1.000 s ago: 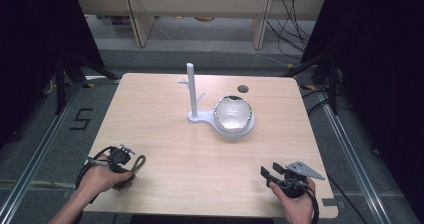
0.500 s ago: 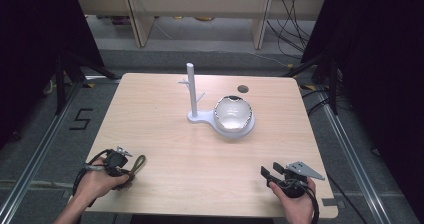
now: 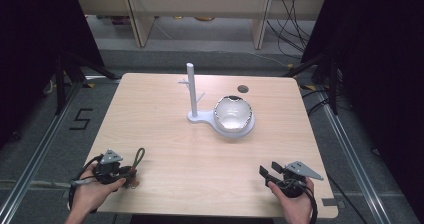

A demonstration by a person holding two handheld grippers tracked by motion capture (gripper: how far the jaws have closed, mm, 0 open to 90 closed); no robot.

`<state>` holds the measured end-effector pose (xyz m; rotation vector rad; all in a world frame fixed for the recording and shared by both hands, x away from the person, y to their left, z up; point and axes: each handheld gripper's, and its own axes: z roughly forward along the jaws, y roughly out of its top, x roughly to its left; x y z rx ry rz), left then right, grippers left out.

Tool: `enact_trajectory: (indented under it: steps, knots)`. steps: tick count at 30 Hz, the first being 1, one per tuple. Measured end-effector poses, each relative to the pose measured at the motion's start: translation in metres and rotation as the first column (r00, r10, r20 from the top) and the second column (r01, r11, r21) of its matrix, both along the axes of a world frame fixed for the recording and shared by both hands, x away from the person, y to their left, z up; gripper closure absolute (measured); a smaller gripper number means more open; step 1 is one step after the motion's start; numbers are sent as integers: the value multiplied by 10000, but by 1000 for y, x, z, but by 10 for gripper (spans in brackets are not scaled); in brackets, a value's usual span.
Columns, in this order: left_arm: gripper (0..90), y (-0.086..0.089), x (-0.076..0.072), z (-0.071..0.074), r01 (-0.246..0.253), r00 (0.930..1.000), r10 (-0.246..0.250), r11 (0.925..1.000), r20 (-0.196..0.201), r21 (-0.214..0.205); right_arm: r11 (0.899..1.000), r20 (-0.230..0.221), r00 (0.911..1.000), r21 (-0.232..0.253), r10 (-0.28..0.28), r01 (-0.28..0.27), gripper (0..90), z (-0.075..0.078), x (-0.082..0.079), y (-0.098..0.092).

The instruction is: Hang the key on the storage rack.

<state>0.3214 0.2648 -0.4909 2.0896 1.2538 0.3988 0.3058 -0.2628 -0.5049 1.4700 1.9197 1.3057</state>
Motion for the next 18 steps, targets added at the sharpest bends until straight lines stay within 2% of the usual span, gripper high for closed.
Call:
enact_trajectory:
  steps: [1,2,3,4,5,6,7,8,9,10,11,12,14,16,17,18]
  knots:
    - [684,1,-1,-1,0,10000,1,9999,61,-122,10000,119,9999,-44,66,-65,459,0,0,0]
    - [684,0,-3,-3,-173,9992,190,9988,363,-451,10000,312,9995,-7,28,-28,460,-1,1,1]
    - [685,-1,-4,-3,-211,9984,243,9980,516,-601,10000,309,9995,65,55,-57,460,0,0,2]
    - [685,0,-6,-3,-98,9977,139,9981,665,-607,9997,55,9999,162,-164,163,460,2,-3,4]
    - [685,-3,-6,-5,-312,9935,426,9938,1058,-1070,10000,462,9989,-75,65,-61,460,0,0,1]
    - [685,-4,-7,-7,-442,9898,621,9896,1286,-1372,9999,348,9994,-97,-25,28,460,1,-1,2]
    - [685,-4,-7,-6,-369,9893,566,9887,1344,-1450,9999,337,9994,-149,36,-31,460,1,-1,1]
    - [685,-4,-7,-6,-312,9853,549,9889,1617,-1456,9999,460,9989,-149,-5,12,458,-1,-1,2]
    - [685,-4,-8,-5,-315,9815,609,9866,1818,-1601,9999,183,9998,29,-120,120,457,0,-3,4]
    - [685,-3,-8,-5,-238,9784,576,9854,1985,-1687,10000,496,9988,-96,9,-4,456,-1,-2,2]
    - [685,-3,-8,-5,-239,9724,669,9816,2235,-1896,9994,304,9992,263,-244,236,453,0,-5,6]
    - [685,-3,-9,-5,-235,9687,677,9828,2390,-1830,9998,526,9986,-178,-67,76,451,1,-4,2]
    - [685,-3,-10,-5,-330,9587,894,9778,2700,-2068,9996,731,9972,-218,-142,158,451,0,-2,3]
    - [685,-2,-11,-3,-315,9494,937,9780,2997,-2060,9994,430,9984,32,-358,357,454,2,-6,6]
    - [685,-2,-12,-3,-297,9420,990,9763,3206,-2143,9992,620,9974,-111,-377,385,453,1,-5,6]
    - [685,-2,-12,-2,-352,9376,1060,9765,3312,-2127,9993,627,9974,-122,-348,356,454,0,-4,6]
